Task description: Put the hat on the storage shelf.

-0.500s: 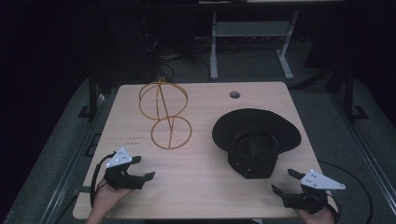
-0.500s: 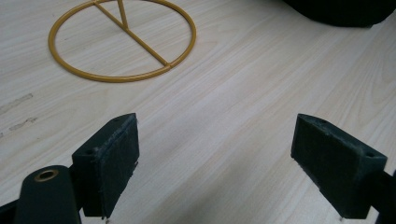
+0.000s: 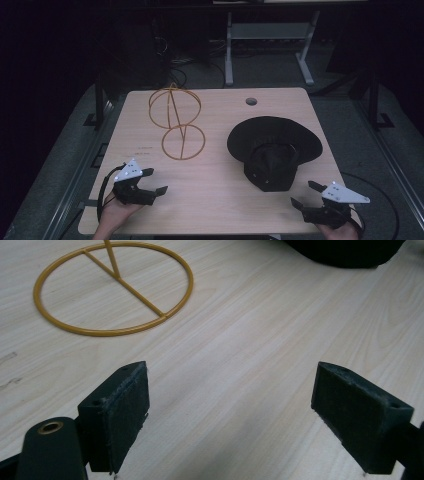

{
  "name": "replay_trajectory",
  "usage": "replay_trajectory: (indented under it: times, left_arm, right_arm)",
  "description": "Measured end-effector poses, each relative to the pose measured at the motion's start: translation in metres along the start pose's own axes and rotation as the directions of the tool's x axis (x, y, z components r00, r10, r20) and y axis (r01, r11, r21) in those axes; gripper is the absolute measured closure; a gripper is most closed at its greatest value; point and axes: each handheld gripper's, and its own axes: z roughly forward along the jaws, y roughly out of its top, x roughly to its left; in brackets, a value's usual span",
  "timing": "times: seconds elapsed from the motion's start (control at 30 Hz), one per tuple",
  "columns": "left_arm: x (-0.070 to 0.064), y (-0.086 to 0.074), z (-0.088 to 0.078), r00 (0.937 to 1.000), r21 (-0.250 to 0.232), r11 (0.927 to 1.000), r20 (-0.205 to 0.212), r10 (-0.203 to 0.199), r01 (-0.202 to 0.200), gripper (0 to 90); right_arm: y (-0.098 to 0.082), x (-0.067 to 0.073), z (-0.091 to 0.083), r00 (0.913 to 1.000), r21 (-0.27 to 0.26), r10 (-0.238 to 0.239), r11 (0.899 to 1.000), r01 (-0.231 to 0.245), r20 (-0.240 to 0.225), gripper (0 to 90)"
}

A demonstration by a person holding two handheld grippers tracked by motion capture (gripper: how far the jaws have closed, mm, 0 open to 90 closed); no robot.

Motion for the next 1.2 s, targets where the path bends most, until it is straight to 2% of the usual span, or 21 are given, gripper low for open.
replay_trajectory:
  times: [0.23,0.37,0.67,0.8,0.83,0.87,0.9,0.93,0.97,1.0,1.03,1.1,1.13,1.17,1.2]
  left_arm:
    - [-0.008,0.007,0.001,0.9995,-0.018,0.9997,0.028,0.014,-0.014,14.9]
    - [-0.015,0.014,0.005,0.9979,-0.011,0.9988,0.043,0.047,-0.047,14.9]
    - [-0.025,0.030,0.013,0.9939,-0.025,0.9976,0.088,0.066,-0.064,14.9]
    - [-0.034,0.044,0.018,0.9884,-0.038,0.9944,0.111,0.103,-0.099,14.9]
    - [-0.039,0.052,0.022,0.9851,-0.045,0.9928,0.127,0.116,-0.111,15.1]
    - [-0.039,0.052,0.022,0.9851,-0.045,0.9928,0.127,0.116,-0.111,15.1]
    - [-0.045,0.061,0.027,0.9806,-0.046,0.9901,0.140,0.138,-0.132,15.2]
    - [-0.045,0.061,0.027,0.9806,-0.046,0.9901,0.140,0.138,-0.132,15.1]
    - [-0.052,0.070,0.032,0.9748,-0.043,0.9868,0.154,0.161,-0.156,15.2]
    - [-0.052,0.070,0.032,0.9748,-0.043,0.9868,0.154,0.161,-0.156,15.2]
    - [-0.059,0.079,0.037,0.9688,-0.046,0.9836,0.170,0.180,-0.175,15.2]
    - [-0.067,0.089,0.043,0.9617,-0.048,0.9790,0.184,0.204,-0.198,15.2]
    - [-0.067,0.089,0.043,0.9617,-0.048,0.9790,0.184,0.204,-0.198,15.2]
    - [-0.074,0.099,0.048,0.9545,-0.047,0.9745,0.196,0.224,-0.219,15.2]
    - [-0.074,0.099,0.048,0.9545,-0.047,0.9745,0.196,0.224,-0.219,15.2]
  right_arm:
    - [0.001,0.001,0.002,1.0000,-0.003,-0.001,1.000,0.001,-0.008,14.3]
    - [0.002,0.000,0.000,1.0000,-0.010,0.002,1.000,-0.002,-0.008,14.3]
    - [0.003,0.001,0.001,0.9999,-0.015,0.014,1.000,-0.015,-0.006,14.3]
    - [0.003,0.000,-0.001,0.9997,-0.014,0.026,1.000,-0.026,-0.002,14.3]
    - [0.003,0.000,-0.001,0.9996,-0.013,0.027,1.000,-0.027,-0.003,14.3]
    - [0.003,0.000,-0.001,0.9996,-0.013,0.027,1.000,-0.027,-0.003,14.3]
    - [0.003,0.000,0.000,0.9997,-0.010,0.026,1.000,-0.026,-0.005,14.3]
    - [0.003,0.000,0.000,0.9997,-0.010,0.026,1.000,-0.026,-0.005,14.3]
    - [0.003,-0.001,0.000,0.9997,-0.007,0.021,1.000,-0.022,-0.008,14.3]
    - [0.003,-0.001,0.000,0.9998,-0.007,0.020,1.000,-0.021,-0.008,14.2]
    - [0.002,-0.001,0.000,0.9997,-0.008,0.023,1.000,-0.023,-0.008,14.3]
    - [0.002,-0.001,-0.001,0.9996,-0.012,0.026,1.000,-0.026,-0.008,14.2]
    - [0.002,-0.001,-0.001,0.9996,-0.011,0.027,1.000,-0.027,-0.008,14.2]
    - [0.002,-0.001,-0.002,0.9996,-0.012,0.027,1.000,-0.028,-0.010,14.3]
    - [0.002,-0.001,-0.002,0.9996,-0.012,0.027,1.000,-0.028,-0.010,14.3]
